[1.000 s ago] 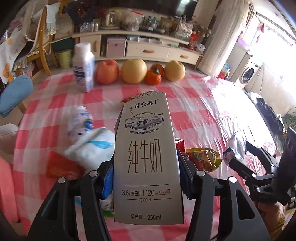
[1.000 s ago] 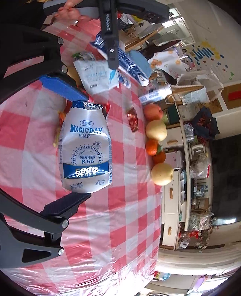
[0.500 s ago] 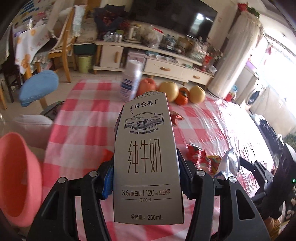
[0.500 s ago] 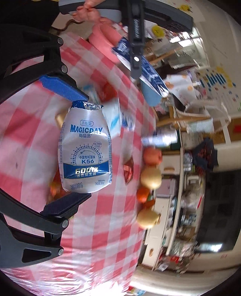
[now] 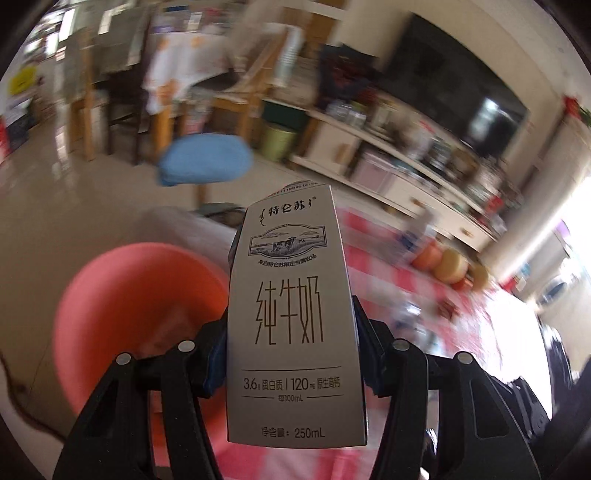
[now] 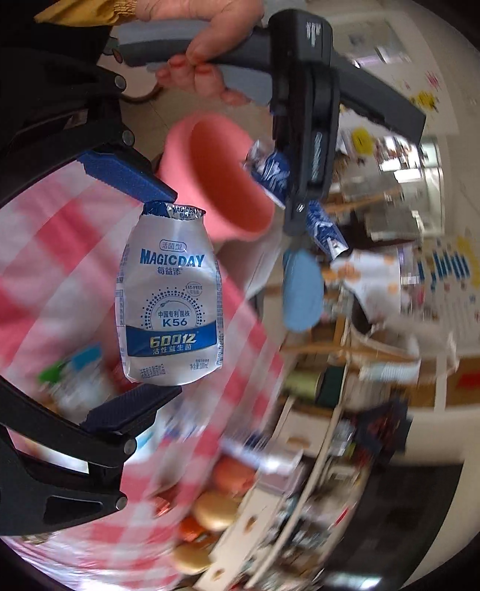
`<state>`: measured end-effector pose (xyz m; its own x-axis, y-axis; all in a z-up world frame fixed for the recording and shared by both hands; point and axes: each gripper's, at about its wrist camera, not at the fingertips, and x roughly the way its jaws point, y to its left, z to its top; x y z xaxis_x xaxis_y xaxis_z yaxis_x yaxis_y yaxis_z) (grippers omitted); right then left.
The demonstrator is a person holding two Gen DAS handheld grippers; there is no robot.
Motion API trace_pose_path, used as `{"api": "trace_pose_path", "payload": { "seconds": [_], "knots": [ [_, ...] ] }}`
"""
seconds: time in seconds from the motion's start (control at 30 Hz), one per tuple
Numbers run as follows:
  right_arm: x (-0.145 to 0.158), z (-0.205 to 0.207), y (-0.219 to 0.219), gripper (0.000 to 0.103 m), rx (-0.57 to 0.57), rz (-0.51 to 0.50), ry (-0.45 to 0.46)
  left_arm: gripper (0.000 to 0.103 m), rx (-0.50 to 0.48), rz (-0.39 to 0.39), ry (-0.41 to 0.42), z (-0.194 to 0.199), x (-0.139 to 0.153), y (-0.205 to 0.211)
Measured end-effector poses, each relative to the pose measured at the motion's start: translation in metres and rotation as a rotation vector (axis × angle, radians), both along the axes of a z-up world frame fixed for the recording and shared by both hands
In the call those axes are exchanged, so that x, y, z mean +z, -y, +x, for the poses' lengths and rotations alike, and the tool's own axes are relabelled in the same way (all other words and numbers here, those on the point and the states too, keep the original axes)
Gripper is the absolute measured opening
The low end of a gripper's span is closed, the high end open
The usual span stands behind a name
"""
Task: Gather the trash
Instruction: 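Drop the milk carton from the left tool into the basin while the right tool drops the yogurt, then move both tools back over the table toward the snack bags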
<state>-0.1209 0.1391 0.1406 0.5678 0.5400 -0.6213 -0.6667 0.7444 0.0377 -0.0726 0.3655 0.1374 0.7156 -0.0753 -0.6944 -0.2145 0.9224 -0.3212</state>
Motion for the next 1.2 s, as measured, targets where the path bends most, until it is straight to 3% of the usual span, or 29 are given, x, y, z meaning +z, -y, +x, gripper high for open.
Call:
{"api": "trace_pose_path", "payload": {
  "seconds": [0.13, 0.4, 0.53, 0.63, 0.83, 1.03, 1.2],
  "knots": [
    [0.002, 0.005, -0.054, 0.094, 0.086, -0.004, 0.005, 0.058, 0.129, -0.030, -0.046, -0.004, -0.016, -0.054],
    [-0.013, 0.016, -0.146, 0.094, 0.174, -0.089, 0.049, 0.058, 0.266, -0.079, -0.131, -0.013, -0.050, -0.110],
    [-0.033, 0.024, -0.166, 0.095, 0.144, -0.142, 0.049, 0.076, 0.316, -0.076, -0.146, -0.016, -0.055, -0.121],
    [-0.040, 0.029, -0.159, 0.097, 0.124, -0.082, -0.007, 0.087, 0.335, -0.045, -0.153, -0.016, -0.053, -0.121],
    [-0.032, 0.030, -0.129, 0.098, 0.051, 0.008, -0.052, 0.089, 0.345, -0.022, -0.132, -0.015, -0.042, -0.112],
    [-0.024, 0.012, -0.097, 0.098, -0.003, -0.001, -0.008, 0.089, 0.274, -0.039, 0.005, -0.016, -0.024, -0.090],
    [-0.017, -0.003, -0.060, 0.098, -0.057, -0.001, 0.037, 0.095, 0.188, 0.002, 0.141, -0.012, -0.003, -0.055]
  ]
}}
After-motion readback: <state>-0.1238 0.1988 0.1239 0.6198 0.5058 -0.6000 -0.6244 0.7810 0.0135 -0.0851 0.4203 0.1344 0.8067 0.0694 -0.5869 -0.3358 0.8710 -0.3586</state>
